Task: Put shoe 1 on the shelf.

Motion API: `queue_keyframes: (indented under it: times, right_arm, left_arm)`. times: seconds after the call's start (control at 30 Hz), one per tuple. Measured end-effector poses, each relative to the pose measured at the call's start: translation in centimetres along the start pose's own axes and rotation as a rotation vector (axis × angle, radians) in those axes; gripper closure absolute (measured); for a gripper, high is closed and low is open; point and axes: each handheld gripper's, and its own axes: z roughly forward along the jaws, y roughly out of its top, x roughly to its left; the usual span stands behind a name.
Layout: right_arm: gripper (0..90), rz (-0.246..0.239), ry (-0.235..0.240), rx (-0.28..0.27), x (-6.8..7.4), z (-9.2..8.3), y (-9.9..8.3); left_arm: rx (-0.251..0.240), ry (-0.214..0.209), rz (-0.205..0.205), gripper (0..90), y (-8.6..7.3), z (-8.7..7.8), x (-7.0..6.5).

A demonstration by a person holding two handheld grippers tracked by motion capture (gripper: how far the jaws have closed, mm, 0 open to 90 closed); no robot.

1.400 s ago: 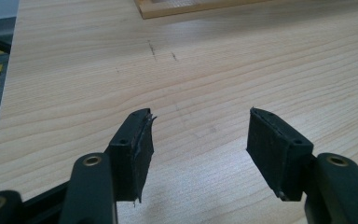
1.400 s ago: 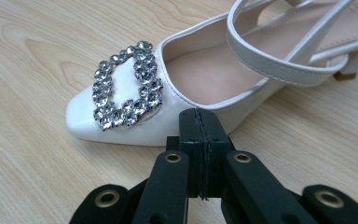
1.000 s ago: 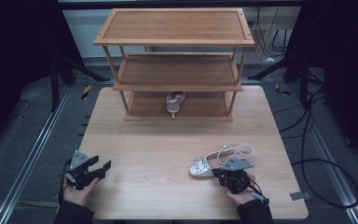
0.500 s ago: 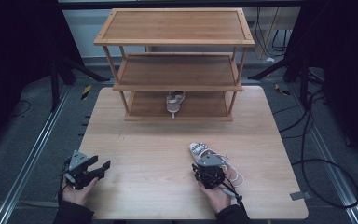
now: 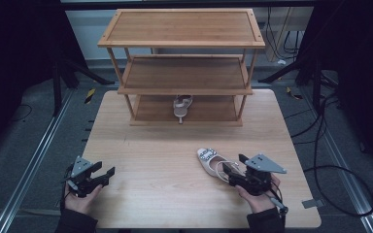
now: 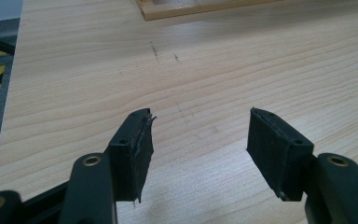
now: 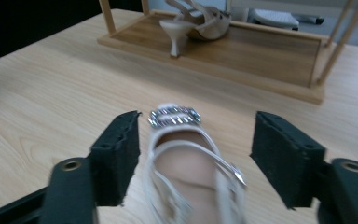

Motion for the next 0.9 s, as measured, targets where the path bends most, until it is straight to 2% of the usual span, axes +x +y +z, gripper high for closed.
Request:
queue_keyframes:
  times: [0.17,0.27,0.37,0.47,0.67,0.83,0.9]
  right_arm:
    - [18.6,0.036,0.03,0.054,-1.7,-0.6,-2.1]
    - [14.3,0.055,0.032,0.088,-1.9,-0.6,-3.4]
    - [11.0,0.065,0.057,0.108,-2.0,-0.7,-4.5]
    - [9.9,0.03,0.062,0.133,-1.6,-0.5,-5.2]
    - [9.1,-0.021,0.048,0.209,-0.8,1.3,-6.1]
    - [10.1,-0.037,0.021,0.22,-0.9,2.7,-6.2]
    - [13.2,-0.041,0.017,0.208,-0.9,3.2,-6.0]
  left_arm:
    - [-0.001,0.0,0.001,39.0,0.0,0.0,0.0]
    - [0.001,0.002,0.0,39.0,0.0,0.0,0.1]
    - [0.0,0.002,0.001,39.0,0.0,0.0,0.1]
    - [0.001,0.0,0.001,39.0,0.0,0.0,0.0]
    - [0.005,0.004,0.007,38.9,0.0,0.1,0.0]
    - [0.004,0.004,0.012,39.0,0.1,0.1,0.0]
    - [0.005,0.003,0.011,38.9,0.1,0.2,-0.1]
